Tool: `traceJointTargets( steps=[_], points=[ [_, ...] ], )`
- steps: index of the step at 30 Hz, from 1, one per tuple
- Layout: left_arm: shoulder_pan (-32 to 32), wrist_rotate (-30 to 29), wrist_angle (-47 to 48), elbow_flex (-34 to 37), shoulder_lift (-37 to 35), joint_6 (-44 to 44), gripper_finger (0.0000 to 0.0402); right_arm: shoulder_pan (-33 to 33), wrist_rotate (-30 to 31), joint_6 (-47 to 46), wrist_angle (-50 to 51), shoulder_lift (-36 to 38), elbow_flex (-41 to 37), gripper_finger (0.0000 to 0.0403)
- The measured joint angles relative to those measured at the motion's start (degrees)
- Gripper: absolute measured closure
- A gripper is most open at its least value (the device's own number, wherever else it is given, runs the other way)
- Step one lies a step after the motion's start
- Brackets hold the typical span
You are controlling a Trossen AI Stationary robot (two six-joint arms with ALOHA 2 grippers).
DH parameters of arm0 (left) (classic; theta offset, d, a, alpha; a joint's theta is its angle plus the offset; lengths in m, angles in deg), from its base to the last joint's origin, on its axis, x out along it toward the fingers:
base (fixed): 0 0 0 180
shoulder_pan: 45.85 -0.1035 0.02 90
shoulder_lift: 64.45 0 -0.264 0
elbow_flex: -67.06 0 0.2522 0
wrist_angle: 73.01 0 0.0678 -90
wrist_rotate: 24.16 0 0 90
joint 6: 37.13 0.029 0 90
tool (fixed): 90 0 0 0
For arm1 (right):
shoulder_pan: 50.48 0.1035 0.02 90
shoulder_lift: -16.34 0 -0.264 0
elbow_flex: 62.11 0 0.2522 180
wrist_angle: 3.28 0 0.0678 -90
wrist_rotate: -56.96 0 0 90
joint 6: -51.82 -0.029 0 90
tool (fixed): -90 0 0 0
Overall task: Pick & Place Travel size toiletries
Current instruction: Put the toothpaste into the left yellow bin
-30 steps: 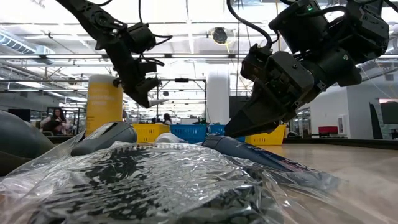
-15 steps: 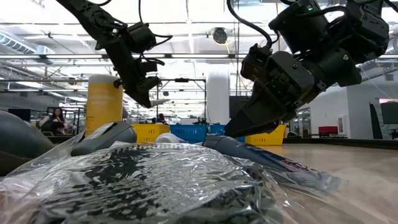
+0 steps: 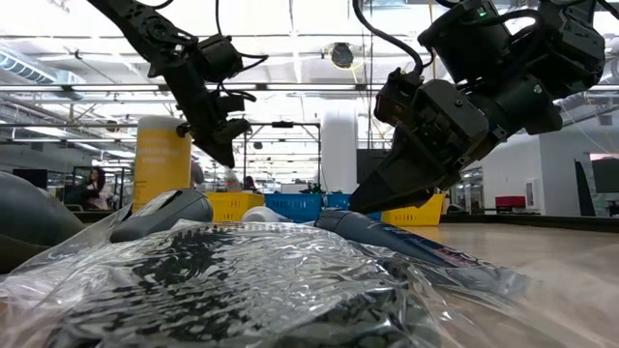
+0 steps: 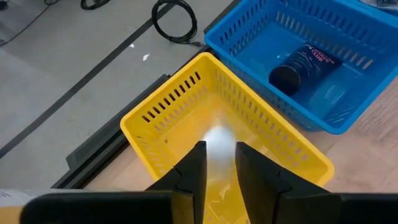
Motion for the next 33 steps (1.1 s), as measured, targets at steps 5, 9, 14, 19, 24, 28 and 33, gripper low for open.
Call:
traceJointTargets(
  steps=[5,9,14,19,24,28,33],
  points=[
    [0.04,0.6,-0.02,0.0,0.0,-0.08,0.0314,0.0,-0.02,0.0,0.0,0.0,0.0,0.0261],
    [0.04,1.42,-0.08,0.0,0.0,-0.04,0.0314,0.0,-0.02,0.0,0.0,0.0,0.0,0.0261],
    [0.13,4.21,-0.98,0.0,0.0,-0.15,0.0314,-0.02,-1.76,-0.02,-0.1,0.0,0.0,0.0261],
    [1.75,10.58,-4.42,0.02,0.0,-0.72,0.0314,-0.02,-2.97,-0.02,-0.55,0.0,0.0,0.0261],
    [4.84,12.53,-7.74,0.02,-0.02,-0.08,0.0314,-0.02,-7.34,-0.13,-0.5,0.0,0.0,0.0261],
    [7.62,12.55,-8.29,0.02,-0.02,0.0,0.0314,1.45,-8.59,-0.24,-0.42,0.0,0.0,0.0261],
    [10.96,12.5,-8.28,0.02,-0.02,-0.04,0.0314,4.37,-5.4,-0.23,0.13,0.0,0.0,0.0261]
  ],
)
